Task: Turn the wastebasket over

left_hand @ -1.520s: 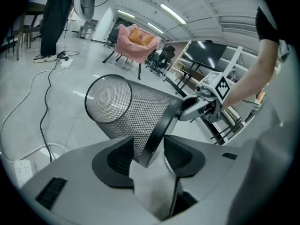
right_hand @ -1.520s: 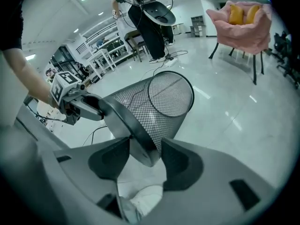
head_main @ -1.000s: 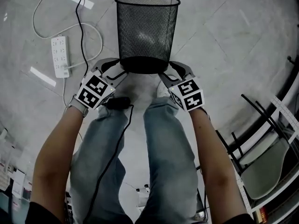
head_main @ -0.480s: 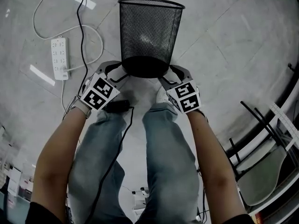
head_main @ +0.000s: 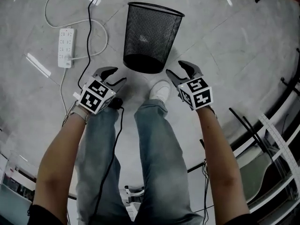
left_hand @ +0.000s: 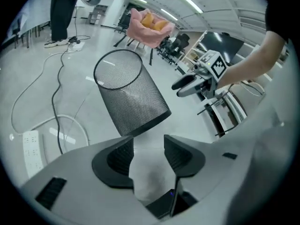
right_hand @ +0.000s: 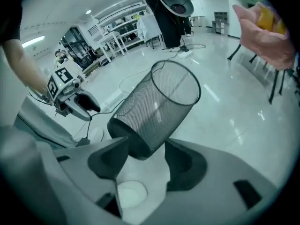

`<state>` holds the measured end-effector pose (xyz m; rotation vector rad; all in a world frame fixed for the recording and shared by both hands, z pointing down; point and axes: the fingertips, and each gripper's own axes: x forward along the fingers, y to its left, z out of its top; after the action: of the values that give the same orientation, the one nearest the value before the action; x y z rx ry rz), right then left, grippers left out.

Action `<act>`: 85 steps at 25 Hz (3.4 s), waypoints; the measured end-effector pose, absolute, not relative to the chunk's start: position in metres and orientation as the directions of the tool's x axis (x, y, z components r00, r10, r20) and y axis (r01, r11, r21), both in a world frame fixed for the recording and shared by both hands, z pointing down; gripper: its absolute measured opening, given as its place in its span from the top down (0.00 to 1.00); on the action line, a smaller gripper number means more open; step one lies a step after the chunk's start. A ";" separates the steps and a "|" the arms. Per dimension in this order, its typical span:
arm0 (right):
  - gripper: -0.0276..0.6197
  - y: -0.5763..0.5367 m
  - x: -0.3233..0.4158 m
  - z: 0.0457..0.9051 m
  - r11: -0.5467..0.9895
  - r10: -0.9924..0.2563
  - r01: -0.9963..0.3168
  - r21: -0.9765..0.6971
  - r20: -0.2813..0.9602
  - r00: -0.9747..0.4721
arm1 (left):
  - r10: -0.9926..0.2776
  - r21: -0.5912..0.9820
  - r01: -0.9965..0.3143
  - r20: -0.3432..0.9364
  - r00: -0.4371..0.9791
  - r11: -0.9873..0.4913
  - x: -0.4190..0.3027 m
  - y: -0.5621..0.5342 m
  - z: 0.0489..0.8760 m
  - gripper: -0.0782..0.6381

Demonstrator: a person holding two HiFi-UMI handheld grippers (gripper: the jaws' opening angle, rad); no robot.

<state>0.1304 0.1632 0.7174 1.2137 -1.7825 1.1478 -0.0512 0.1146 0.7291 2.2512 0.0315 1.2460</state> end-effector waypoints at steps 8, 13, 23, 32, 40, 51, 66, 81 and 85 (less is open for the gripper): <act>0.54 0.047 0.184 0.661 0.374 -0.373 -0.904 -0.206 0.860 -0.350 | 0.102 0.522 -0.510 0.760 0.641 -0.684 -0.063 0.107 0.662 0.60; 0.48 -0.014 0.182 0.667 0.526 -0.321 -0.832 -0.175 0.865 -0.385 | -0.010 0.537 -0.605 0.743 0.669 -0.588 -0.067 0.102 0.645 0.60; 0.42 -0.041 0.140 0.723 0.684 -0.041 -0.653 -0.324 0.877 -0.478 | -0.149 0.544 -0.692 0.725 0.672 -0.474 -0.088 0.094 0.644 0.60; 0.61 -0.041 0.130 0.713 0.707 0.017 -0.604 -0.368 0.863 -0.505 | -0.156 0.534 -0.714 0.741 0.653 -0.453 -0.115 0.102 0.646 0.60; 0.79 0.001 0.109 0.673 0.621 0.043 -0.620 -0.480 0.810 -0.584 | -0.106 0.561 -0.648 0.709 0.698 -0.515 -0.105 0.094 0.620 0.60; 0.91 0.086 0.048 0.616 0.687 0.031 -0.585 -0.432 0.821 -0.571 | 0.086 0.574 -0.478 0.694 0.714 -0.665 -0.097 0.094 0.580 0.61; 0.91 0.099 -0.003 0.636 0.634 -0.202 -0.772 -0.033 0.957 -0.207 | 0.275 0.539 -0.264 0.720 0.637 -0.800 -0.116 0.063 0.585 0.61; 0.90 0.122 -0.068 0.673 0.596 -0.186 -0.802 -0.036 0.966 -0.181 | 0.349 0.553 -0.195 0.722 0.598 -0.810 -0.118 0.063 0.606 0.61; 0.89 0.128 -0.073 0.681 0.579 -0.178 -0.815 -0.036 0.969 -0.169 | 0.353 0.556 -0.187 0.716 0.602 -0.810 -0.113 0.066 0.606 0.61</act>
<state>-0.0728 0.1282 0.6807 0.8361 -1.6767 0.7006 -0.1130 0.0664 0.6061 2.2289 0.1302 1.1742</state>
